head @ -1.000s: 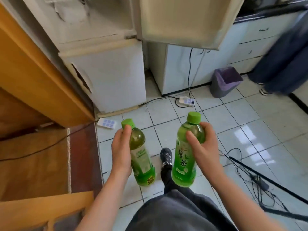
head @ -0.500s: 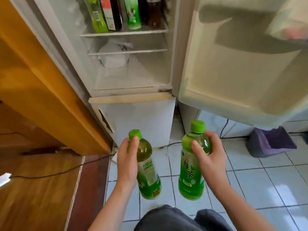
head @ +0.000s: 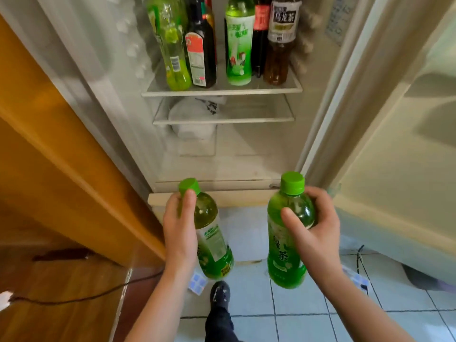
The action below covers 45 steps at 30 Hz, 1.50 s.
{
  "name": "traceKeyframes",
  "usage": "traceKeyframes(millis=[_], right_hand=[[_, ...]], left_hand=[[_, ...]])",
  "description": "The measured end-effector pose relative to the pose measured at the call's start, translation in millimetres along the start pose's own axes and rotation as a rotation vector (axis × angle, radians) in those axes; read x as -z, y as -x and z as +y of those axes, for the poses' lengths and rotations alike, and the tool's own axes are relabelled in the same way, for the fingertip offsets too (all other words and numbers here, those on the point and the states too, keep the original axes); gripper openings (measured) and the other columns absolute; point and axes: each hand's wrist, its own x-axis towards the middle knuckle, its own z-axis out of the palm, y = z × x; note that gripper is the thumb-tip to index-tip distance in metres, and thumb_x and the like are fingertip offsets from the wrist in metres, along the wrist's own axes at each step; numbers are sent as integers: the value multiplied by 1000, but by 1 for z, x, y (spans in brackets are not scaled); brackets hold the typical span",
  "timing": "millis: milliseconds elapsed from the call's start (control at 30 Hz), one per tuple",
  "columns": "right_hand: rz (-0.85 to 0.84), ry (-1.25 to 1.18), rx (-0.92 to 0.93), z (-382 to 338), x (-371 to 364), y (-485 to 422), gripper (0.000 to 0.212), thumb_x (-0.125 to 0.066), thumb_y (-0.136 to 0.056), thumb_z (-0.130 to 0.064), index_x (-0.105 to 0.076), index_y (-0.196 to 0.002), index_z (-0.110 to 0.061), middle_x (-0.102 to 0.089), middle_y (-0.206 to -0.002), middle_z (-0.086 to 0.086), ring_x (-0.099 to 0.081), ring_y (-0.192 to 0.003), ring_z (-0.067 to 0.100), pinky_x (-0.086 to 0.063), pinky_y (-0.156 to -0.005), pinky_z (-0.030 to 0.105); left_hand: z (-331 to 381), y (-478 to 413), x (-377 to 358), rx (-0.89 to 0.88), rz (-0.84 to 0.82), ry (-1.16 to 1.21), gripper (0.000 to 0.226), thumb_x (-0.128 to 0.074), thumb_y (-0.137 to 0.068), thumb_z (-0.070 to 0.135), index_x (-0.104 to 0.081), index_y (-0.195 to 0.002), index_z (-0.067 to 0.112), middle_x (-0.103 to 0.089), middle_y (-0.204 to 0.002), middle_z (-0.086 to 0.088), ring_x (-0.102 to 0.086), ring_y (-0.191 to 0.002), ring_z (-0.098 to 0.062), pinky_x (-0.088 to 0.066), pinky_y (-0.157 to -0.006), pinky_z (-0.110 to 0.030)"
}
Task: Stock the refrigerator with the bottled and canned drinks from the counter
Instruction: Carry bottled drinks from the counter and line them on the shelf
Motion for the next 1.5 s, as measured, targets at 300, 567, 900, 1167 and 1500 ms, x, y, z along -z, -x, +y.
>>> traceKeyframes(millis=[300, 567, 900, 1167, 1500], right_hand=[[176, -26, 213, -39, -94, -119, 32, -59, -61, -42, -52, -92, -39, -58, -87, -29, -55, -81, -8, -40, -71, 3], [261, -137, 357, -76, -156, -216, 35, -58, -74, -40, -50, -107, -33, -56, -99, -17, -54, -89, -4, -43, -80, 13], [269, -192, 315, -90, -219, -289, 58, -57, -78, -50, -46, -123, -16, -53, -119, 5, -54, -112, 21, -44, -98, 45], [255, -148, 354, -73, -239, -320, 54, -56, -78, -52, -44, -123, -25, -42, -113, -26, -42, -109, -17, -30, -90, 0], [288, -135, 344, -64, -256, -337, 57, -51, -80, -57, -43, -127, -25, -41, -115, -29, -41, -112, -12, -32, -94, 6]], left_hand=[[71, -151, -3, -213, -79, 84, 24, -57, -72, 61, -65, -80, 40, -65, -73, 16, -61, -69, 1, -49, -58, -13], [133, -249, -28, -408, -3, 163, 23, -57, -78, 50, -61, -81, 27, -66, -68, 14, -62, -62, 2, -46, -52, -10], [168, -315, -57, -532, 206, 125, 32, -56, -82, 52, -59, -84, 20, -56, -78, 2, -52, -75, -19, -43, -70, -38], [159, -345, -70, -475, 340, 80, 46, -53, -73, 62, -62, -84, 18, -61, -77, 9, -56, -73, -10, -43, -68, -25], [153, -369, -79, -495, 403, 55, 57, -52, -72, 61, -68, -92, 11, -66, -79, 7, -59, -73, 4, -40, -68, -2]])
